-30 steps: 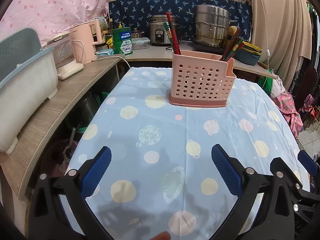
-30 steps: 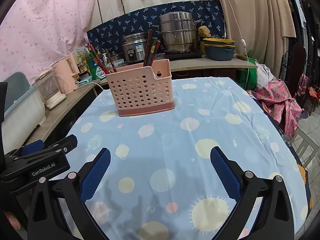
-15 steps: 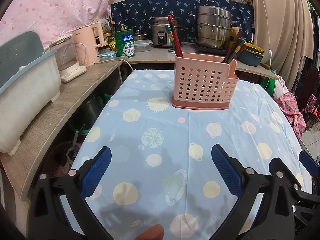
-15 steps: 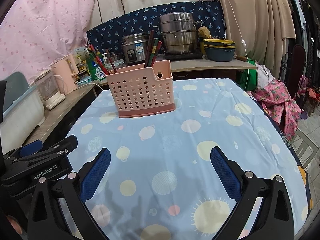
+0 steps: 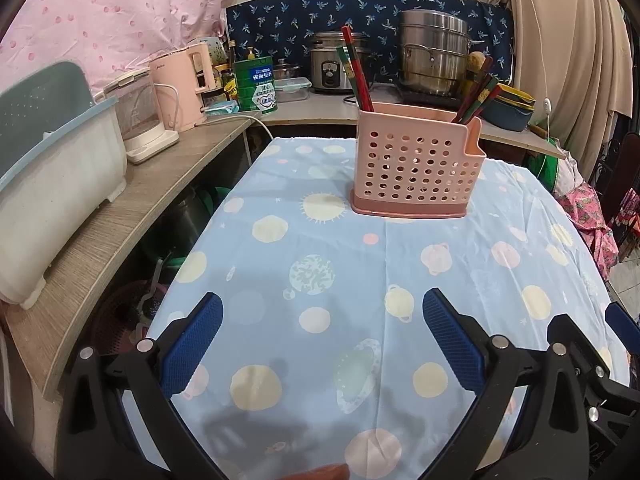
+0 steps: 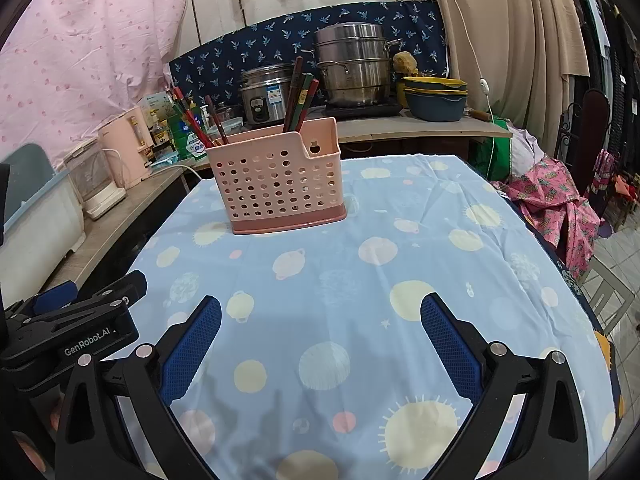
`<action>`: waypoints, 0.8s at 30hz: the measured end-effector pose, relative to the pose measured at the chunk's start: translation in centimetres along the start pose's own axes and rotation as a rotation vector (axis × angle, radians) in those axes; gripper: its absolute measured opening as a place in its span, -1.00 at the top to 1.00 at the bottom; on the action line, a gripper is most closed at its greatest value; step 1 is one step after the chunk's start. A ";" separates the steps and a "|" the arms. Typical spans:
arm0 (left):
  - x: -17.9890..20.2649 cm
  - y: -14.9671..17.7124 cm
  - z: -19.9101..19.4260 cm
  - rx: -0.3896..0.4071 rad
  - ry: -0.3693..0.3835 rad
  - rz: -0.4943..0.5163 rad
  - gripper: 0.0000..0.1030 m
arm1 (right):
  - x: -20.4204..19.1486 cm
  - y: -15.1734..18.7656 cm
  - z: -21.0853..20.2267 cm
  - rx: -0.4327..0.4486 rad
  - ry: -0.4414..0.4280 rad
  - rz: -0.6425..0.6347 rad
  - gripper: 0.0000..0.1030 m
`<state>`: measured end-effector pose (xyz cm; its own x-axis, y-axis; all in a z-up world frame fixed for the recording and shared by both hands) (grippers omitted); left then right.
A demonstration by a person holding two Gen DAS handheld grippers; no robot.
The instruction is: Organize utensils
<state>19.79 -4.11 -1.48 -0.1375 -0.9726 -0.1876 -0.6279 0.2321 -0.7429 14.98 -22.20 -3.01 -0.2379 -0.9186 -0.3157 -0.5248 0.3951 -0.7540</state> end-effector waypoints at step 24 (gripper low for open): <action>0.3 -0.3 0.5 -0.011 -0.001 0.022 -0.85 | 0.2 -1.1 0.4 0.013 0.019 -0.014 -0.87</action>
<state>20.35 -4.51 -1.61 -0.1508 -0.9673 -0.2040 -0.6330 0.2530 -0.7317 15.82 -22.82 -2.52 -0.2466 -0.9234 -0.2942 -0.5171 0.3821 -0.7659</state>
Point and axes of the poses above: each gripper's, at about its wrist camera, not at the fingertips, and z roughly the way its jaws point, x to its right, y to its underside, the point moved 6 cm from there along z, roughly the way its jaws point, and after that the axes turned 11 degrees about z, right-handed, at the moved point
